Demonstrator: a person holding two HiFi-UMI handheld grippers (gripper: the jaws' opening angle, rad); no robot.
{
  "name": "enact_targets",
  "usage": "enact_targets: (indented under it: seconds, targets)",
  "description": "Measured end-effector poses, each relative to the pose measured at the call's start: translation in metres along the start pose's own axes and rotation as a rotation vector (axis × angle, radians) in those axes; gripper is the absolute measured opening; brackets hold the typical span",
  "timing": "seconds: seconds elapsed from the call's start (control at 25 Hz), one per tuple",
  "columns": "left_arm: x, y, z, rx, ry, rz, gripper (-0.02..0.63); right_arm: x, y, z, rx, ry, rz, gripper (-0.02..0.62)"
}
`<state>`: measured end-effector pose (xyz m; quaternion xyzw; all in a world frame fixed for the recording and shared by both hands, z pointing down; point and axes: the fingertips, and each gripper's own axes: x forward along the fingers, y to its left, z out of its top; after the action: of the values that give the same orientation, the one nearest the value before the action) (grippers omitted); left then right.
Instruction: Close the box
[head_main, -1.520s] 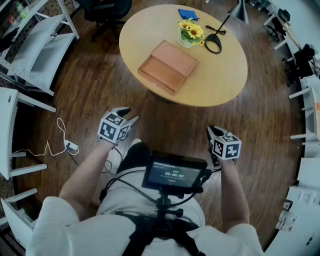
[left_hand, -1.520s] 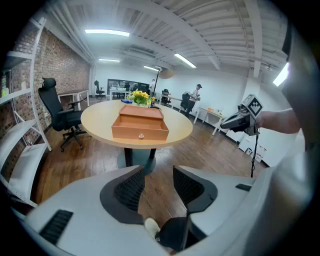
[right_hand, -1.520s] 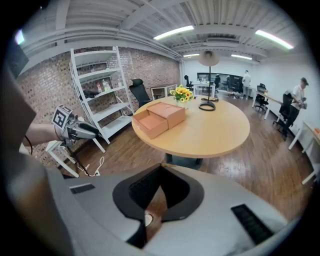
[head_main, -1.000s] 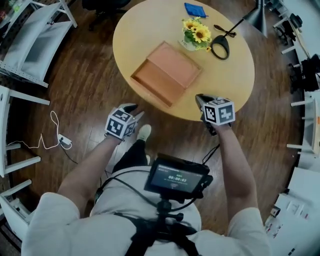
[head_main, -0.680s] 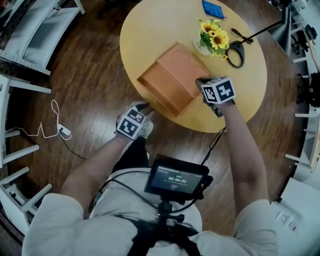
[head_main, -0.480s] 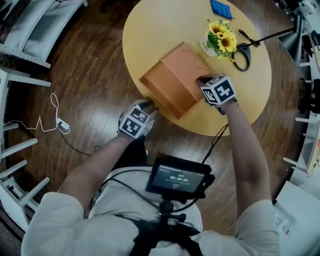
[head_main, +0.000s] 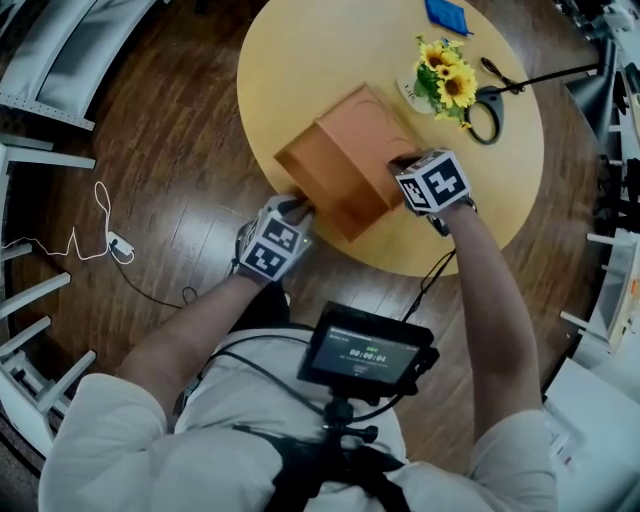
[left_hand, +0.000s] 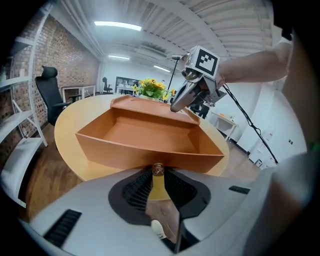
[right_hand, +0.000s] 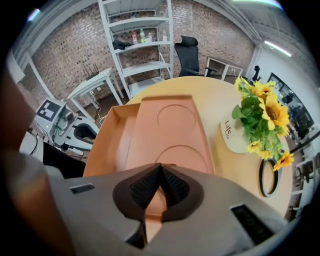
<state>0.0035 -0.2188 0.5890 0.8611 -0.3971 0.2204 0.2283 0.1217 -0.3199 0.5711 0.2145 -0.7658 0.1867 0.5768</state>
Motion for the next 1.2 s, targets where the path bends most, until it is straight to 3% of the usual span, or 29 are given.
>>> enact_targets:
  seconds: [0.64, 1.2]
  targets:
    - [0.08, 0.003, 0.068, 0.044, -0.048, -0.058, 0.067, 0.0, 0.005, -0.001, -0.101, 0.068, 0.014, 0.005]
    - [0.079, 0.002, 0.065, 0.04, -0.035, -0.095, 0.069, -0.002, 0.005, 0.002, -0.097, 0.024, -0.02, 0.005]
